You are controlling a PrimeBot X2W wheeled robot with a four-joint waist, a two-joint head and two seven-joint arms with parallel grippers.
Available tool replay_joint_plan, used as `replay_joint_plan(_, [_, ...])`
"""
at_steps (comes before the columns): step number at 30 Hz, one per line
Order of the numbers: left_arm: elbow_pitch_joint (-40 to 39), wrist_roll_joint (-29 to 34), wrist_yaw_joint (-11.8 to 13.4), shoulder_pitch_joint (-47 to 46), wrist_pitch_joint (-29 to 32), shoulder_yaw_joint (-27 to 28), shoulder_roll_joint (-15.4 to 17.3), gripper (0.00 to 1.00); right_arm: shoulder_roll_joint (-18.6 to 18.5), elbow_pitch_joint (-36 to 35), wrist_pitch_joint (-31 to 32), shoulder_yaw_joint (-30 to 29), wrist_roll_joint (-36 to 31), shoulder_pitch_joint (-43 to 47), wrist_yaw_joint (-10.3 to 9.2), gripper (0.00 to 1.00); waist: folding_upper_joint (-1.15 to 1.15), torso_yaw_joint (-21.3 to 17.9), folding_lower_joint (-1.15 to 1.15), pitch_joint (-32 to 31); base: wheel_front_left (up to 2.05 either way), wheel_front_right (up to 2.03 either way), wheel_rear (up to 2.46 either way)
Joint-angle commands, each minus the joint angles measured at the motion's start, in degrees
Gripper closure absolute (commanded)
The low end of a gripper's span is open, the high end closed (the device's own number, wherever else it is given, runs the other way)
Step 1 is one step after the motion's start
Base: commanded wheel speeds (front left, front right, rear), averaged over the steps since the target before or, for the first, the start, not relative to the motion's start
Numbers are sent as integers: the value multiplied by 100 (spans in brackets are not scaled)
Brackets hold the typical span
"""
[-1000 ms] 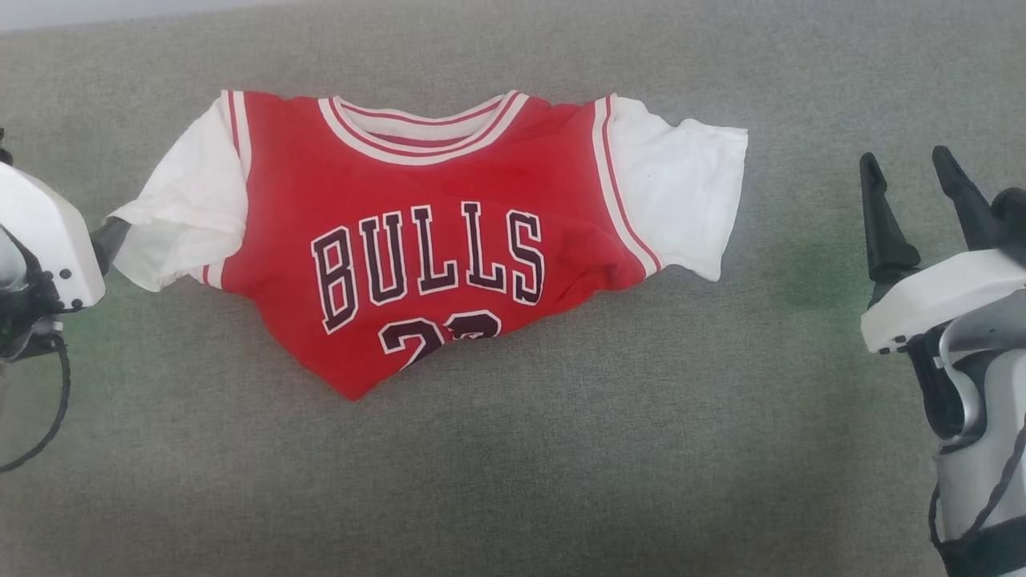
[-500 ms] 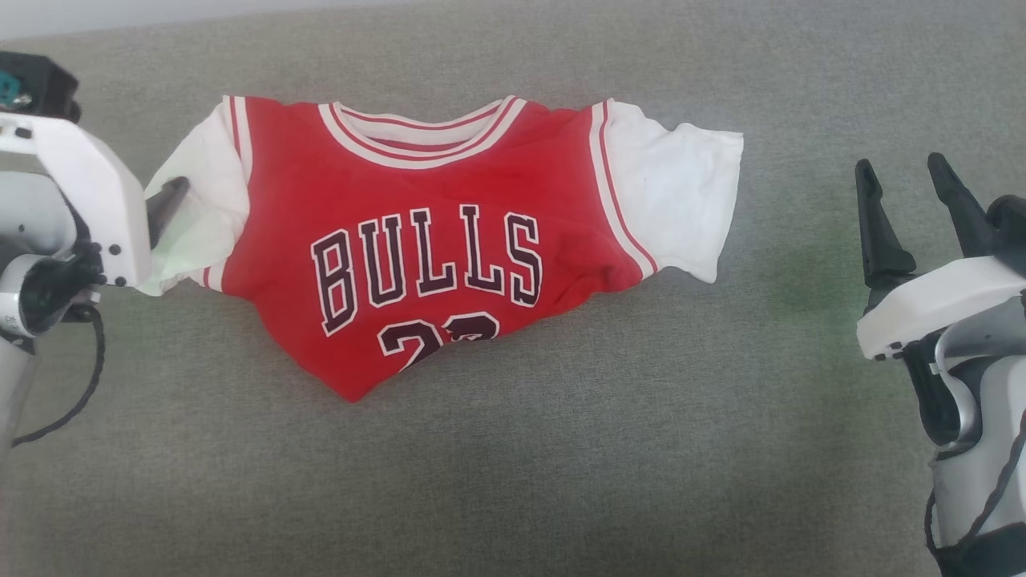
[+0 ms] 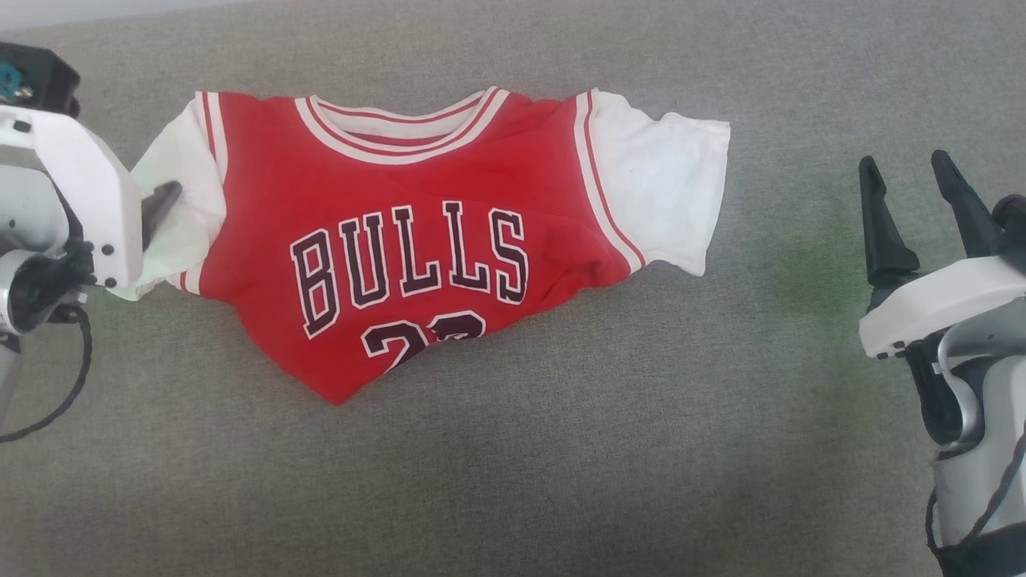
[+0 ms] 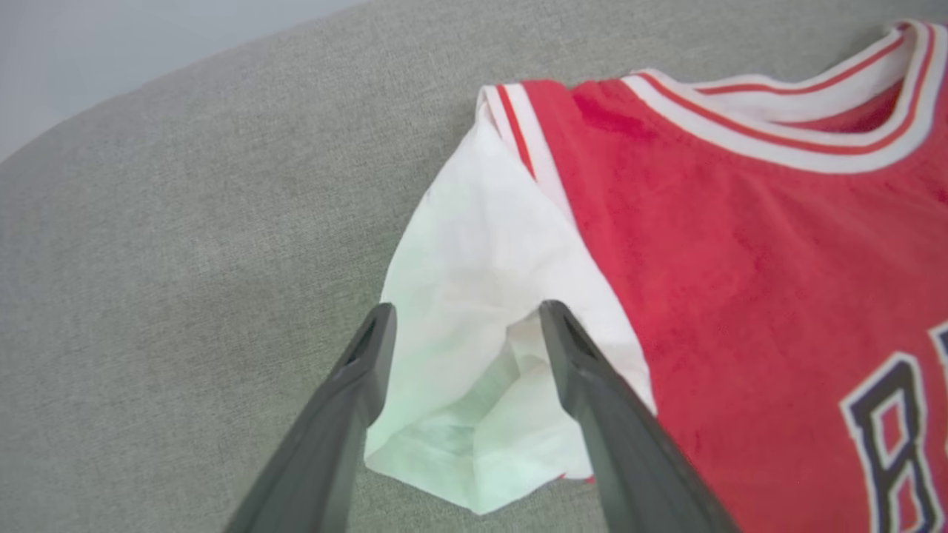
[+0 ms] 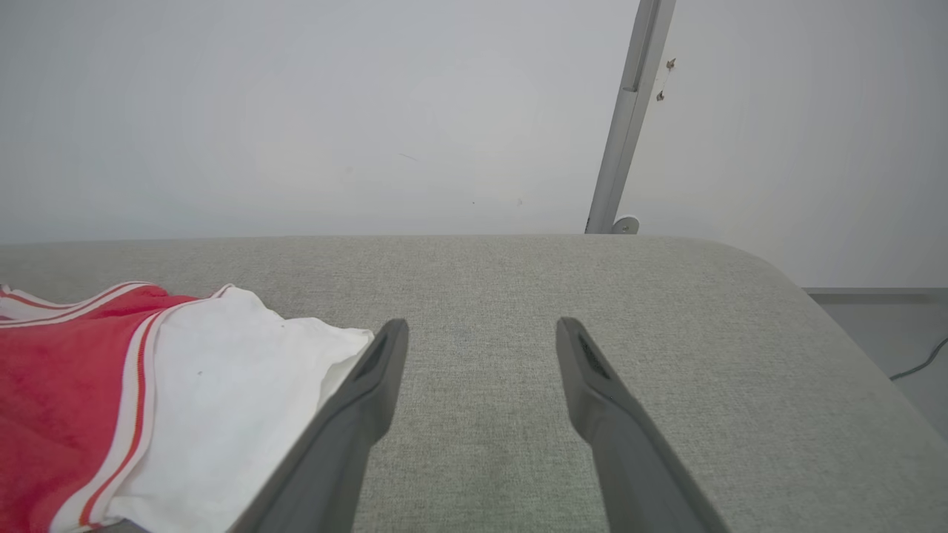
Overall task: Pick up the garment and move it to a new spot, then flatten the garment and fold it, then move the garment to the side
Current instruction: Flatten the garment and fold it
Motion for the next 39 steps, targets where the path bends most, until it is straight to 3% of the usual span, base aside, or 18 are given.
replay_joint_plan(1, [-2,78,-52,71,75,-52,54,0,17,3,-38,-22,3,34,-11,0,0,-1,0,11,0,0,0])
replay_joint_plan(9, [61,94,-29,117,200,-153,89,0,30,37,-51,-17,11,-1,-11,0,0,15,0,48,0,0,0])
replay_joint_plan(10, [79,67,-35,125,194,-155,76,16,29,39,-52,-14,10,-5,-11,0,0,18,0,54,0,0,0])
replay_joint_plan(12, [121,62,-71,135,173,-172,71,77,26,42,-52,-11,6,-9,-11,0,0,24,0,66,0,0,0])
replay_joint_plan(13, [166,32,-109,141,155,-180,45,100,19,45,-57,-8,7,-13,-11,0,0,30,0,77,0,0,0])
replay_joint_plan(19, [299,-18,-46,54,-39,-61,39,100,-26,46,-58,-17,-14,7,-11,0,0,63,0,82,0,0,0])
replay_joint_plan(33, [744,-298,356,463,-684,513,291,98,-59,-48,69,-35,-34,66,-11,0,0,172,0,93,0,0,0])
replay_joint_plan(34, [833,-290,367,471,-774,536,285,66,-57,-57,75,-30,-34,59,-11,0,0,174,0,103,0,0,0])
replay_joint_plan(36, [1002,-261,387,438,-928,563,252,53,-60,-71,91,-18,-32,44,-11,0,0,176,0,118,0,0,0])
replay_joint_plan(38, [1165,-290,323,408,-1044,569,197,0,-72,-88,102,-13,-30,37,-11,0,0,177,0,131,0,0,0])
replay_joint_plan(39, [1253,-293,295,383,-1095,572,187,0,-75,-93,104,-11,-32,33,-11,0,0,177,0,135,0,0,0])
